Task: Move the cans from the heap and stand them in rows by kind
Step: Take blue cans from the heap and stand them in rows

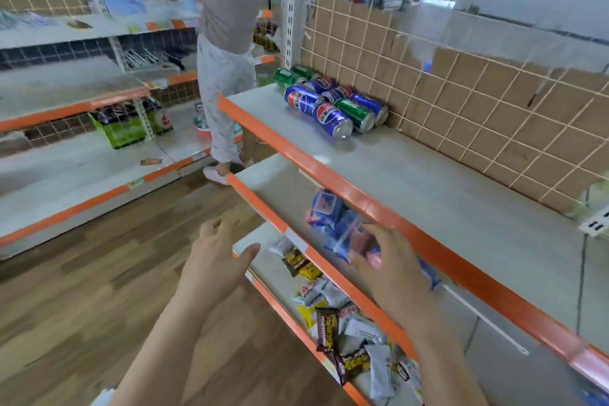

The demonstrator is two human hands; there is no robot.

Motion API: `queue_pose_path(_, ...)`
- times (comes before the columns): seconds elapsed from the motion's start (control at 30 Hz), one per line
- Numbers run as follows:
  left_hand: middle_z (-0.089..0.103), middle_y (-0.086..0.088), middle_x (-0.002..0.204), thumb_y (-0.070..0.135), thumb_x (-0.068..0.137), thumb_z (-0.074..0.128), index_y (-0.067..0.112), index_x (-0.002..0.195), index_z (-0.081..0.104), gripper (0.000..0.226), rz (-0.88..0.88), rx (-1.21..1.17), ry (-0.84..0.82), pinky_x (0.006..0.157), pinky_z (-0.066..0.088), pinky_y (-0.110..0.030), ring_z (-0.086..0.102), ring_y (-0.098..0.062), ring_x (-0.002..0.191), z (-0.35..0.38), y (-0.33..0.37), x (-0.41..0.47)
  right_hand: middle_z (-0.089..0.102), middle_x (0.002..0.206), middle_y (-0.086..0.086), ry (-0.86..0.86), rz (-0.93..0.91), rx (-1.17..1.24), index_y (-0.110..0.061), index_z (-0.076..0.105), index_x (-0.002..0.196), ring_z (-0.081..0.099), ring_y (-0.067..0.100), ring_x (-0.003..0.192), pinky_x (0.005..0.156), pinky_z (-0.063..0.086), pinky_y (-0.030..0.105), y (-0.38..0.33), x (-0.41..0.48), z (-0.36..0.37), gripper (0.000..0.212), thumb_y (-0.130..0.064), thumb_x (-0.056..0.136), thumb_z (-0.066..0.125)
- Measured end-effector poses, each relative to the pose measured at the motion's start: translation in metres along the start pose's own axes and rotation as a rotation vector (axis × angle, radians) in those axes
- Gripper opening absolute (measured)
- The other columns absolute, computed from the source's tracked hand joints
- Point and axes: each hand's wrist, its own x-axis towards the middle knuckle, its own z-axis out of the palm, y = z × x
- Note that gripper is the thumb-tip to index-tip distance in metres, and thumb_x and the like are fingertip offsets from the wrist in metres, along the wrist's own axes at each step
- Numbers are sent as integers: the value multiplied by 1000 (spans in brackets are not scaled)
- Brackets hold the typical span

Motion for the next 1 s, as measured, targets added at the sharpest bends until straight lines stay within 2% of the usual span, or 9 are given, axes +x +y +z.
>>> queue_pose_path(0.1,32,-8,142,44,87,57,17,133,43,55,-13,9,15,96,39,-37,41,-29,126,-6,-10,29,44,134,-1,-24,9,3,-23,43,134,39,15,125,100,37,30,-9,25,14,50,-37,88,59)
queue_pose_path(0.23,32,-7,142,42,87,58,21,136,41,56,-49,-31,27,97,38,-38,40,-30,127,-4,-23,68,45,121,-7,-40,15,5,-24,46,130,43,12,116,92,31,20,-15,68,31,45,-31,88,61)
queue_pose_path(0.4,31,-6,143,43,86,58,23,137,40,57,-119,-44,-8,102,38,-42,39,-32,127,-4,-41,135,55,115,2,-35,-15,17,-18,56,122,49,21,111,90,32,20,-17,150,66,41,-23,82,68)
queue_pose_path(0.53,31,-6,144,42,86,56,24,140,36,60,-161,-2,-14,101,40,-44,40,-32,127,-18,-38,207,52,124,2,-45,-25,34,-16,53,125,44,20,119,93,28,19,-26,221,86,42,-25,85,64)
queue_pose_path(0.63,33,-6,140,43,86,55,23,138,39,58,-111,12,-4,92,47,-46,45,-32,118,-25,-30,257,49,128,2,-41,-7,67,-17,51,127,41,17,122,92,25,16,-30,269,93,43,-27,87,62)
queue_pose_path(0.7,37,-5,134,43,87,56,24,131,46,49,-38,-13,26,84,50,-47,46,-30,114,-25,-18,284,50,128,3,-29,-12,77,-16,53,125,42,18,121,92,23,14,-30,293,96,42,-25,86,64)
queue_pose_path(0.83,37,-5,136,37,88,59,19,133,46,50,74,-11,46,87,35,-27,43,-22,119,-17,7,335,52,121,1,-5,6,96,-17,55,122,46,16,115,93,29,17,-32,325,96,39,-24,85,66)
queue_pose_path(0.93,37,-8,140,41,87,59,18,135,44,55,110,17,-7,100,35,-35,39,-25,126,-9,18,378,57,116,3,80,16,91,-13,59,118,50,19,110,91,30,15,-29,348,94,36,-18,83,68)
queue_pose_path(1.0,37,-13,142,41,87,58,18,136,45,56,134,56,-24,108,27,-40,31,-29,133,-2,24,409,62,112,6,186,34,62,-10,63,113,54,25,106,95,37,29,-27,364,94,33,-15,81,71)
